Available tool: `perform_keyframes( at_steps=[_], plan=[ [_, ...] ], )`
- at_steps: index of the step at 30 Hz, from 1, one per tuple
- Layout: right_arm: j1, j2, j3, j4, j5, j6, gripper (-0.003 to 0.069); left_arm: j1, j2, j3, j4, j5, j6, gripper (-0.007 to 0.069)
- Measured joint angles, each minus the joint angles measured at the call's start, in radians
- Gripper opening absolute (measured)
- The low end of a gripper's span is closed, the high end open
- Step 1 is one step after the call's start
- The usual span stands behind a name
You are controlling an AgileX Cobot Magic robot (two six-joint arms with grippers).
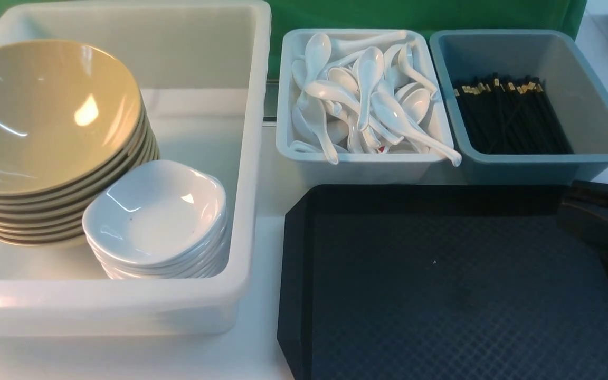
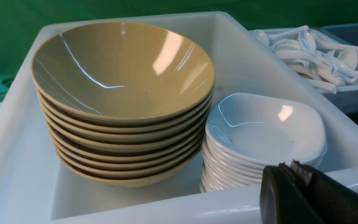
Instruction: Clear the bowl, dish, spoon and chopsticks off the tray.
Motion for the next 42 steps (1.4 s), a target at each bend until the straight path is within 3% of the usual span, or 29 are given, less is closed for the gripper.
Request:
perform_keyframes(
  at_steps=[7, 12, 14, 17, 18, 23, 29, 36, 42],
  plan=[
    [-0.005, -0.018, 0.024, 0.001, -0.047, 0.0, 0.0092, 0.0, 0.0, 0.0, 0.0, 0.0, 0.0, -0.0008],
    [-0.09, -0.105, 0.175, 0.002, -0.198, 0.012, 0.0034, 0.0, 0.0, 0.001, -0.004, 0.0, 0.0, -0.0008],
    [-0.23, -0.191, 0.314, 0.003, -0.311, 0.094, 0.0033, 0.0, 0.0, 0.002, -0.004, 0.0, 0.0, -0.0008],
    [-0.338, -0.251, 0.388, 0.002, -0.33, 0.163, 0.0031, 0.0, 0.0, 0.002, -0.004, 0.0, 0.0, -0.0008],
    [-0.463, -0.309, 0.46, -0.033, -0.314, 0.253, 0.0031, 0.0, 0.0, 0.002, -0.004, 0.0, 0.0, -0.0008],
    [-0.688, -0.456, 0.568, -0.137, -0.139, 0.443, 0.0031, 0.0, 0.0, 0.002, -0.004, 0.0, 0.0, -0.0008],
    [-0.861, -0.58, 0.604, -0.267, 0.125, 0.544, 0.0031, 0.0, 0.0, 0.002, -0.004, 0.0, 0.0, -0.0008],
    [-0.884, -0.589, 0.634, -0.305, 0.146, 0.572, 0.0031, 0.0, 0.0, 0.002, -0.004, 0.001, 0.0, -0.0008],
    [-0.833, -0.589, 0.639, -0.307, 0.121, 0.561, 0.0031, 0.0, 0.0, 0.002, -0.004, 0.003, 0.0, -0.0008]
  ],
)
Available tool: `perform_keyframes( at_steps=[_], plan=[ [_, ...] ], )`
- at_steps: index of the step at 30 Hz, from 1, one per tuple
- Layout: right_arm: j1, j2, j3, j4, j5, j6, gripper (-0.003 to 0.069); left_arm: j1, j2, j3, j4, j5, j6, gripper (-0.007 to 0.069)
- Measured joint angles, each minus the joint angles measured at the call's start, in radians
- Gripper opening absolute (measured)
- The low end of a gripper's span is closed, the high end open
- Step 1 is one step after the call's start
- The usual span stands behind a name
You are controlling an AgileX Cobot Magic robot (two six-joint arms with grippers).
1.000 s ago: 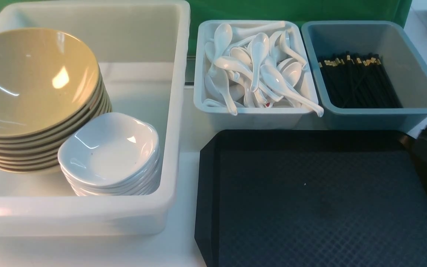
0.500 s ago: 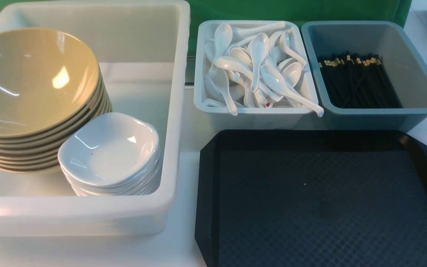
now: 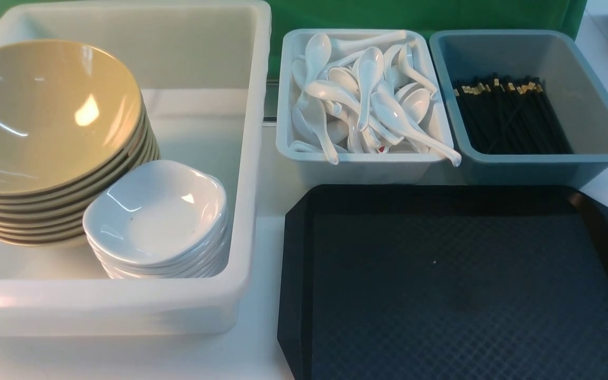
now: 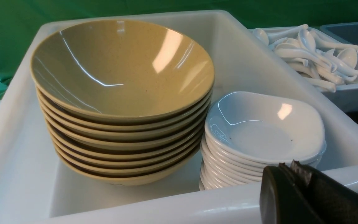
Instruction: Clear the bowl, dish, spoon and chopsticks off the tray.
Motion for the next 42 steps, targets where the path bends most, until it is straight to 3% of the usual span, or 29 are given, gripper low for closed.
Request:
perform_keyframes(
  at_steps=[32, 38, 42],
  plan=[
    [0.018, 0.0, 0.0, 0.0, -0.001, -0.003, 0.0036, 0.0, 0.0, 0.015, 0.005, -0.013, -0.003, -0.0008],
    [0.018, 0.0, 0.0, 0.0, -0.001, -0.003, 0.004, 0.129, -0.017, 0.16, -0.062, -0.252, 0.074, -0.0008],
    [0.018, 0.0, 0.0, 0.0, -0.001, -0.003, 0.0042, 0.309, -0.036, 0.335, -0.198, -0.524, 0.223, -0.0008]
  ],
)
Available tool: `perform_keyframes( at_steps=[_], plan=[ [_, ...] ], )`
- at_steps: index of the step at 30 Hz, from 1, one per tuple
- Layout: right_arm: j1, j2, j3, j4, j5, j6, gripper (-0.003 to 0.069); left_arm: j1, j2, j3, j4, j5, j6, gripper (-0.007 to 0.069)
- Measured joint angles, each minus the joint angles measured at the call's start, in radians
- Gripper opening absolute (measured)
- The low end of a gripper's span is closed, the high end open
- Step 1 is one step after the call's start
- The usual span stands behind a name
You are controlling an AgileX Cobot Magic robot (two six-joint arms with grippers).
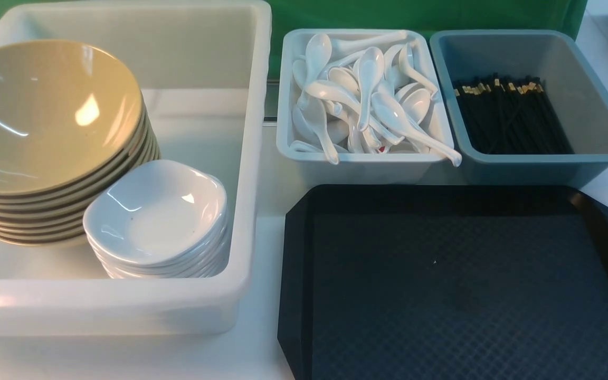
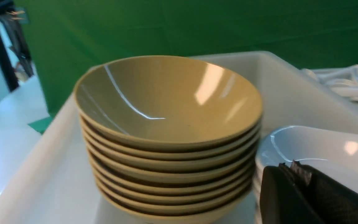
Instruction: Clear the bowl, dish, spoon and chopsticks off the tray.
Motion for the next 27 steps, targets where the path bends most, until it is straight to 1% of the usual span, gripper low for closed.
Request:
perform_keyframes(
  at_steps=[2, 4, 7, 9, 11, 27],
  plan=[
    [0.0, 0.0, 0.0, 0.0, 0.0, 0.0, 0.0043, 0.058, -0.001, 0.084, -0.047, -0.061, 0.021, -0.0008],
    [0.0, 0.0, 0.0, 0.0, 0.0, 0.0, 0.0045, 0.074, -0.001, 0.126, -0.046, -0.06, 0.017, -0.0011],
    [0.0, 0.0, 0.0, 0.0, 0.0, 0.0, 0.0045, 0.072, -0.001, 0.135, -0.035, -0.029, -0.009, -0.0011],
    [0.0, 0.0, 0.0, 0.0, 0.0, 0.0, 0.0045, 0.066, -0.001, 0.135, -0.025, 0.055, -0.032, -0.0011],
    [0.0, 0.0, 0.0, 0.0, 0.0, 0.0, 0.0045, 0.062, -0.001, 0.135, -0.023, 0.103, -0.039, -0.0011],
    [0.0, 0.0, 0.0, 0.0, 0.0, 0.0, 0.0045, 0.06, -0.001, 0.135, -0.017, 0.108, -0.04, -0.0011]
  ],
)
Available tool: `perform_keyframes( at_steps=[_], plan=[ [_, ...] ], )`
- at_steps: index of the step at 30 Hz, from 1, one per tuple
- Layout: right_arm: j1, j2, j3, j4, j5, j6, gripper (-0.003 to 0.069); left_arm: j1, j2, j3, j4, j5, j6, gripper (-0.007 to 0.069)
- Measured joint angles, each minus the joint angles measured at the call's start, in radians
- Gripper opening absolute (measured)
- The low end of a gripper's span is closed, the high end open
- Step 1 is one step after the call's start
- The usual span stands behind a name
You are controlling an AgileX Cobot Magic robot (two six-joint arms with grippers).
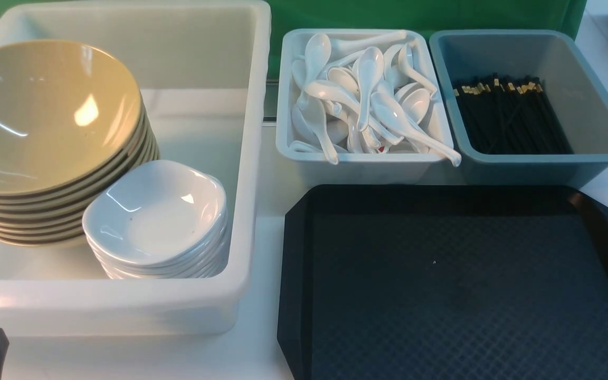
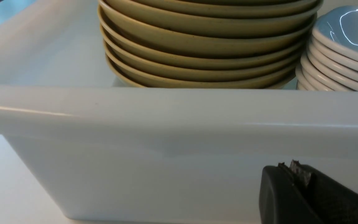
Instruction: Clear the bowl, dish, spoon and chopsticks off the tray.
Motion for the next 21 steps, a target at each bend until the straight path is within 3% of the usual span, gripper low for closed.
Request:
perform_keyframes(
  at_steps=[21],
  plan=[
    [0.0, 0.0, 0.0, 0.0, 0.0, 0.0, 0.0062, 0.0, 0.0, 0.0, -0.001, -0.002, 0.0, -0.0011]
  ],
)
